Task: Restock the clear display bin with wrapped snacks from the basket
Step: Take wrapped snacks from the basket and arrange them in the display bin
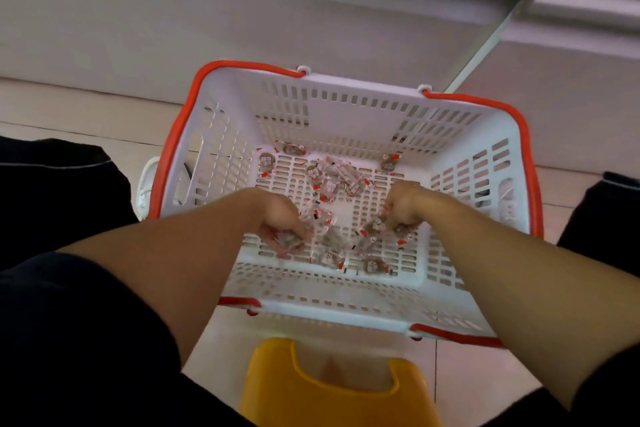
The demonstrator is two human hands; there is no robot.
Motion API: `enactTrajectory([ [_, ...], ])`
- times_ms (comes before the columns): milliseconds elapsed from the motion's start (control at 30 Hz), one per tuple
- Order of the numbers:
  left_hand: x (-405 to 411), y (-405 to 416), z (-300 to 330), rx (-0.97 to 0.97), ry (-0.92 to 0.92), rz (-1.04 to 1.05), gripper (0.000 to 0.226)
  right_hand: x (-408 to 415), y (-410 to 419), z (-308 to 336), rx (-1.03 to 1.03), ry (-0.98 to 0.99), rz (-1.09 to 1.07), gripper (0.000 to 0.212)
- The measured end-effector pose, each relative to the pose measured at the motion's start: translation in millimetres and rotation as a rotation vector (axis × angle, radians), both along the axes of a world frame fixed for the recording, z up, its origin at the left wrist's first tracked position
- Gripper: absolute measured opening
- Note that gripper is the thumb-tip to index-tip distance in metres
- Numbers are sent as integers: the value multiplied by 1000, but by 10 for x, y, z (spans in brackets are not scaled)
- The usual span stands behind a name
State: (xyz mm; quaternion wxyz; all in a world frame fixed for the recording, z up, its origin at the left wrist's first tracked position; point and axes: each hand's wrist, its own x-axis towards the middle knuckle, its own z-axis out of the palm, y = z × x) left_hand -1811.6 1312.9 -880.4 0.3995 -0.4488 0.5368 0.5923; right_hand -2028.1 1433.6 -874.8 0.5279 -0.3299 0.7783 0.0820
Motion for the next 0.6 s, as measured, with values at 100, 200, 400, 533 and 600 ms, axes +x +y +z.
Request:
enactTrajectory([
  [100, -78, 7, 238, 82, 134, 212, 33, -131, 20, 304, -38, -26, 6, 23],
  [200, -196, -5, 539, 33, 272, 257, 31, -215, 4, 713, -160, -148, -11, 15],
  [400, -513, -91, 1473, -121, 512, 189, 29, -164, -199, 1803, -413, -282, 53, 24],
  [533, -611, -215, 2286, -136, 593, 163, 44, -135, -251, 2533, -617, -182, 76, 20],
  [600, -573, -238, 2651, -131, 626, 141, 43, -161, -230, 2847, -688, -185, 15, 19],
])
